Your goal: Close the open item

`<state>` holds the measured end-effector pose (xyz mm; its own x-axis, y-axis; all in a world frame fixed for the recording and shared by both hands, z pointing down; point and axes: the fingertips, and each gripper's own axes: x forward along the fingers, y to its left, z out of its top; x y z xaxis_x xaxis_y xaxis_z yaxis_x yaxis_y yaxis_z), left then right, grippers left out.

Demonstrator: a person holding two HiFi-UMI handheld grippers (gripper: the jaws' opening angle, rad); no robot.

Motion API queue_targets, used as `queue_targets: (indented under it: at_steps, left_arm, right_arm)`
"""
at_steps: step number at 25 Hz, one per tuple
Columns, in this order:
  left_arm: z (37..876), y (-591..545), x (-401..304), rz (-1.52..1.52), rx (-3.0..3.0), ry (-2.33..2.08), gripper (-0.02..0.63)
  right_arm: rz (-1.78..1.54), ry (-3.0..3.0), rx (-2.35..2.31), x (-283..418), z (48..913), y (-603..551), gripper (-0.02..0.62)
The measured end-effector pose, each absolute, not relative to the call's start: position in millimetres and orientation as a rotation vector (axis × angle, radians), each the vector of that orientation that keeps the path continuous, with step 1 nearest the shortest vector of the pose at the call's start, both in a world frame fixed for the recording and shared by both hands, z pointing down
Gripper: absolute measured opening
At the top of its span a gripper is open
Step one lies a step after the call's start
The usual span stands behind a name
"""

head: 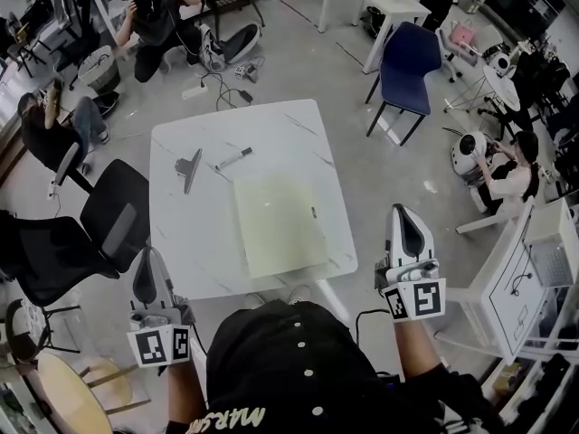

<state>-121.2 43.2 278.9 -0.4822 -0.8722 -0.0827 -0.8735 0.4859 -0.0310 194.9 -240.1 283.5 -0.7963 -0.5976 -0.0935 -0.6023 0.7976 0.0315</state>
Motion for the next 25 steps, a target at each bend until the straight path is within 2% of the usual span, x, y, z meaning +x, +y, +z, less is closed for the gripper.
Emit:
queue_targets:
  at_steps: [25]
  left_arm:
    - [275.9,34.8,-127.2,-0.019,-1.571,2.608,0.021]
  right_arm:
    - [0.108,2.955,-0.923,170.5,280.4,-236.2,0.026]
